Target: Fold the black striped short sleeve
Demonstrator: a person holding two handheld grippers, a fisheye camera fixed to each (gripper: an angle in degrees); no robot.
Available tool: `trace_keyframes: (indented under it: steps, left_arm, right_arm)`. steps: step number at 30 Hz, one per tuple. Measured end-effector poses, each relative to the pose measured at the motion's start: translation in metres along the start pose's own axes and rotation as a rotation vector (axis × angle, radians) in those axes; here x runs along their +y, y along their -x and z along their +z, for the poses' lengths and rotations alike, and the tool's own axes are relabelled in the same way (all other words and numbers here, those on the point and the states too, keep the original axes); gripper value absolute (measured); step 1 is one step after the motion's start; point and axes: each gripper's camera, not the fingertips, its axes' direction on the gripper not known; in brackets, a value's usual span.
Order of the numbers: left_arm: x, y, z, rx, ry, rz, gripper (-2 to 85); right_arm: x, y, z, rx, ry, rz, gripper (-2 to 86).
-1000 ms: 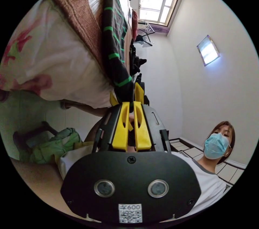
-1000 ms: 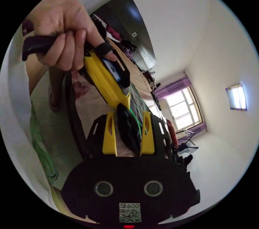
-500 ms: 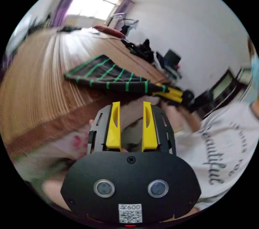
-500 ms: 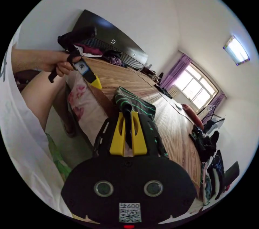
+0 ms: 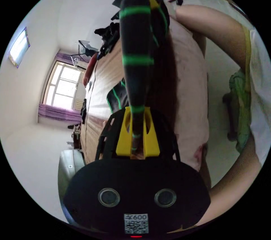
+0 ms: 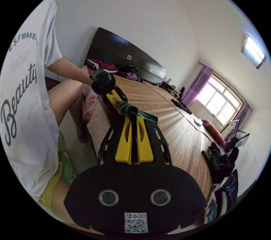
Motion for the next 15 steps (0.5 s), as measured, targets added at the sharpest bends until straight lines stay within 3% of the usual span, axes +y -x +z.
trace_keyframes:
  steps: [4, 6, 10, 12, 15]
  left_arm:
    - [-0.044, -0.11, 0.024, -0.068, 0.239, 0.036, 2.9]
    - [-0.07, -0.143, -0.007, -0.055, 0.175, -0.034, 2.0]
    - [-0.171, -0.184, -0.049, -0.089, 0.215, -0.075, 1.5]
    - [-0.219, -0.169, -0.041, -0.098, 0.283, -0.057, 1.7]
    - [-0.291, -0.074, -0.05, -0.146, 0.362, -0.124, 1.6]
  right_arm:
    - [-0.004, -0.04, -0.028, -0.057, -0.03, 0.08, -0.8]
    - [-0.008, -0.051, -0.03, -0.076, -0.038, 0.102, -0.8]
    - [-0.024, -0.104, -0.009, -0.039, -0.054, 0.19, -0.8]
    - [-0.041, -0.152, 0.017, -0.056, -0.023, 0.245, -0.8]
    - [-0.095, -0.253, 0.048, -0.076, -0.04, 0.363, -0.8]
